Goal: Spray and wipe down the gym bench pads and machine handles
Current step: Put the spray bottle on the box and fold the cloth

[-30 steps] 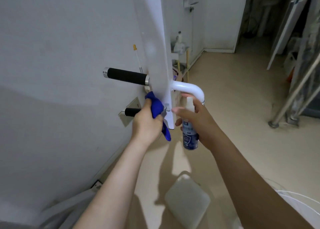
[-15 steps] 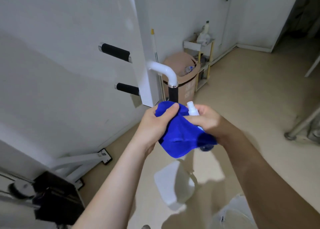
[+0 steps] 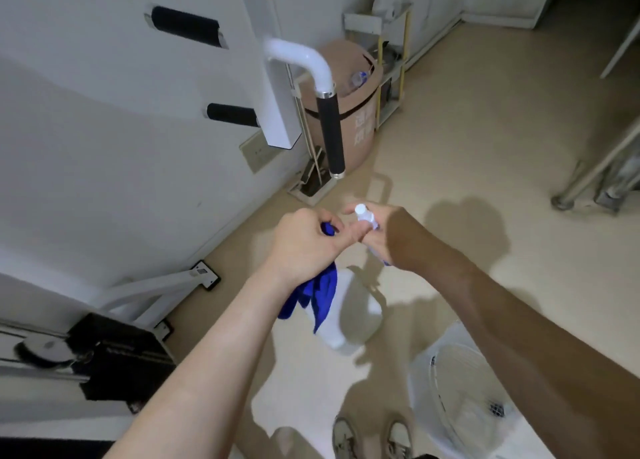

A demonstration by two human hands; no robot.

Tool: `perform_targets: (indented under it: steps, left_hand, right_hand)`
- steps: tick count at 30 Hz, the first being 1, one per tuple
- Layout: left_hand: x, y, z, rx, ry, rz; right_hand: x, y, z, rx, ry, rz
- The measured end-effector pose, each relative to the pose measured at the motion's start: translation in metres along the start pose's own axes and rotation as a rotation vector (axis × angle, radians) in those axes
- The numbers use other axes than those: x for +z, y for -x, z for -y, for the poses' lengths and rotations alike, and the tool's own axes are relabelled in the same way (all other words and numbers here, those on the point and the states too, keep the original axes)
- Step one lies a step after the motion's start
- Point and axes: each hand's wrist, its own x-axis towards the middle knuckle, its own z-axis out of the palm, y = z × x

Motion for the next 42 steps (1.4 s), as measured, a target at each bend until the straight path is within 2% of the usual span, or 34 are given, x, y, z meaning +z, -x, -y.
perform_targets:
  steps: [2,4,10,13,16,19,25,28,33,37,40,42]
  left_hand:
    - [0.012,-0.004,0.018,0.015,-0.184,-0.008]
    - [0.024,-0.007,0.038,0.044,-0.253,0.016]
    - [0.069,-0.018,0.092,0.072,-0.298,0.193]
    - [0.098,-0.026,0.125,-0.038,-0.254,0.202]
    - [0.145,-0.045,0.169,-0.183,-0.275,0.197]
    - [0.208,-0.07,0.224,-0.321,-0.291,0.223]
    - [0.328,-0.116,0.34,-0.496,-0.256,0.244]
    - [0.361,-0.131,0.377,-0.485,-0.295,0.208]
    - [0.4,-0.153,0.426,-0.478,-0.375,0.196]
    - [0.404,-0.155,0.428,-0.505,-0.252,0.19]
    - [0.397,-0.153,0.417,-0.518,-0.215,0.175]
    - [0.389,-0.145,0.405,-0.627,-0.085,0.121]
  right_hand:
    - [0.013,-0.002,-0.015,-0.021,0.232,0.108]
    - [0.022,-0.003,-0.029,-0.047,0.394,0.189]
    - [0.072,-0.013,-0.095,0.028,0.499,0.259]
    - [0.088,-0.019,-0.128,0.081,0.502,0.303]
    - [0.108,-0.027,-0.188,0.144,0.415,0.369]
    - [0.143,-0.043,-0.267,0.302,0.292,0.415]
    - [0.252,-0.093,-0.406,0.539,-0.113,0.4]
    - [0.288,-0.096,-0.44,0.556,-0.266,0.348]
    - [0.317,-0.092,-0.482,0.551,-0.335,0.345]
    - [0.315,-0.089,-0.486,0.546,-0.4,0.276]
    - [0.304,-0.093,-0.478,0.604,-0.581,0.2]
    - [0.29,-0.092,-0.473,0.617,-0.609,0.165]
